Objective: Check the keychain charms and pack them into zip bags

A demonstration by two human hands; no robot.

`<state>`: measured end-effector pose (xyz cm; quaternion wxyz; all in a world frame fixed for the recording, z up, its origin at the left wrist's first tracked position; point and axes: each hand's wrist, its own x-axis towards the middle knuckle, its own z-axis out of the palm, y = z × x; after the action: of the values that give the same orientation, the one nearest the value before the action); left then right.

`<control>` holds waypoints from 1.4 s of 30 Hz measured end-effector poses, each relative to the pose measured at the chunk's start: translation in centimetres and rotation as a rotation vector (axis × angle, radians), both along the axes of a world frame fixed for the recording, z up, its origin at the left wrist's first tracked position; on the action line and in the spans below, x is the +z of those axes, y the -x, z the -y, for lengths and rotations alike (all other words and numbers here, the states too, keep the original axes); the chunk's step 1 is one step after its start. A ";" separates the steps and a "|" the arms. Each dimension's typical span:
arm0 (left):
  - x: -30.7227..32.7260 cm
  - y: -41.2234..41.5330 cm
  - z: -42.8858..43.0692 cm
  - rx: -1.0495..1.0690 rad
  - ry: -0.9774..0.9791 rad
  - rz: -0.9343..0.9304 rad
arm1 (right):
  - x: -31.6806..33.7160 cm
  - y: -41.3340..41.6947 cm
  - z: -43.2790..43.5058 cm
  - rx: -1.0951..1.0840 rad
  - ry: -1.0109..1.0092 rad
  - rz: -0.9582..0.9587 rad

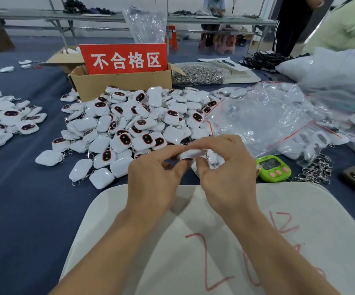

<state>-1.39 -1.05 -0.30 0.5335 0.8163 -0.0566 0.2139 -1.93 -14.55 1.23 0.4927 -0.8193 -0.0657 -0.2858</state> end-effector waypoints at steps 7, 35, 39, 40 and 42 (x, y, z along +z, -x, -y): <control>1.5 -0.6 -0.5 -0.170 0.663 -0.333 | 0.2 -0.4 0.9 0.099 0.096 0.034; -0.2 2.6 4.4 -0.042 -0.383 -0.091 | 3.3 -1.2 7.5 0.227 -0.155 -0.354; -0.4 2.5 4.0 -0.102 -0.163 -0.045 | 2.2 -1.5 6.6 0.319 0.079 -0.330; -0.4 2.5 3.9 -0.099 -0.136 -0.024 | 1.9 -1.5 6.3 0.317 0.159 -0.320; -0.3 2.4 3.6 -0.105 -0.097 0.010 | 1.3 -1.8 6.0 0.189 0.269 -0.271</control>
<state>-3.80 -4.69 -0.64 0.5034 0.8361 -0.1123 0.1868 -0.09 -20.52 2.54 0.4080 -0.8987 -0.1131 -0.1142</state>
